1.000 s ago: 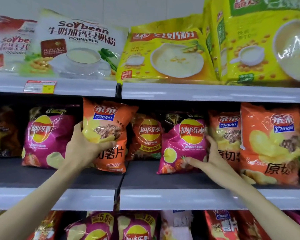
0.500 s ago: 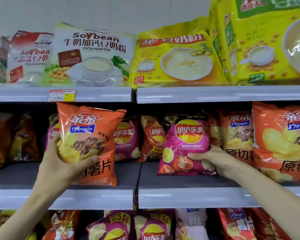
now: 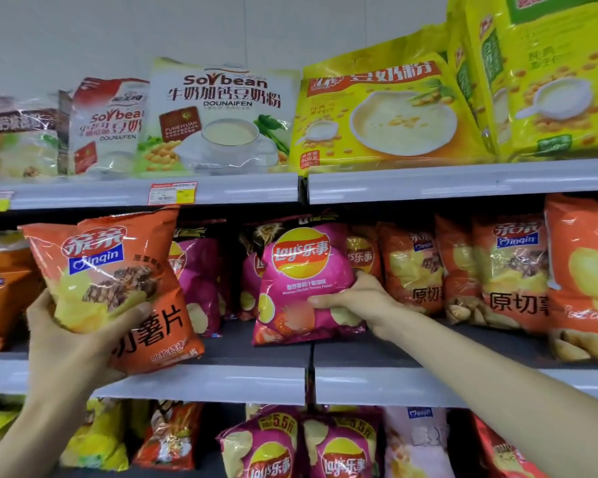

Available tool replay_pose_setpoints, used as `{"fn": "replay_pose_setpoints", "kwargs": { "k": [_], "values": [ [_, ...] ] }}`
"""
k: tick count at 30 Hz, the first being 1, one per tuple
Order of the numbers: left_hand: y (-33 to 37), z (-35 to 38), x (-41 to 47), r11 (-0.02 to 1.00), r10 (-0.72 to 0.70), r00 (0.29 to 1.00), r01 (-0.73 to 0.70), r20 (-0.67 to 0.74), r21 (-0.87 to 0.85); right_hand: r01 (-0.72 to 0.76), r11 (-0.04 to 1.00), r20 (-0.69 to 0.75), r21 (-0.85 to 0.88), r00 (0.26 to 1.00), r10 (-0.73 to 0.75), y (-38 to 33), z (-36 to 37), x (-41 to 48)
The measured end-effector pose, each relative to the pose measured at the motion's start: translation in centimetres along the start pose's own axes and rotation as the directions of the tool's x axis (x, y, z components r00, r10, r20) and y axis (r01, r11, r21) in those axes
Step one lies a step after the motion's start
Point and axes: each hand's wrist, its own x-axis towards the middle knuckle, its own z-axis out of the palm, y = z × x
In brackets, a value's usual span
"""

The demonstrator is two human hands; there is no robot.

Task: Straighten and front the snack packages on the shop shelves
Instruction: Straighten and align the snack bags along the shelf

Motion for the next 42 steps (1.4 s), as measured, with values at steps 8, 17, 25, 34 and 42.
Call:
{"fn": "replay_pose_setpoints", "kwargs": {
  "k": [8, 17, 25, 34, 42],
  "values": [
    [1.6, -4.1, -1.7, 1.0, 0.013, 1.0, -0.013, 0.003, 0.013, -0.036, 0.999, 0.067, 0.017, 0.997, 0.034, 0.7, 5.4, 3.2],
    [3.3, 0.2, -5.0, 0.999, -0.02, 0.98, 0.012, 0.197, 0.04, -0.082, 0.997, 0.112, 0.002, 0.99, 0.081, 0.1, 6.0, 2.6],
    [4.0, 8.6, -6.7, 1.0, 0.002, 0.921, -0.001, 0.39, -0.001, 0.165, 0.983, -0.011, -0.084, 0.986, -0.167, -0.3, 1.4, -4.9],
    [3.4, 19.5, -12.0, 0.986, 0.124, 0.841, -0.042, 0.527, -0.164, 0.296, 0.838, 0.068, -0.458, 0.952, -0.299, 0.9, -3.3, -11.1],
    [2.3, 24.8, -14.0, 0.959, 0.236, 0.543, -0.267, 0.806, -0.1, 0.136, 0.779, -0.194, -0.612, 0.929, -0.315, 3.7, -11.6, -8.7]
  ]
}}
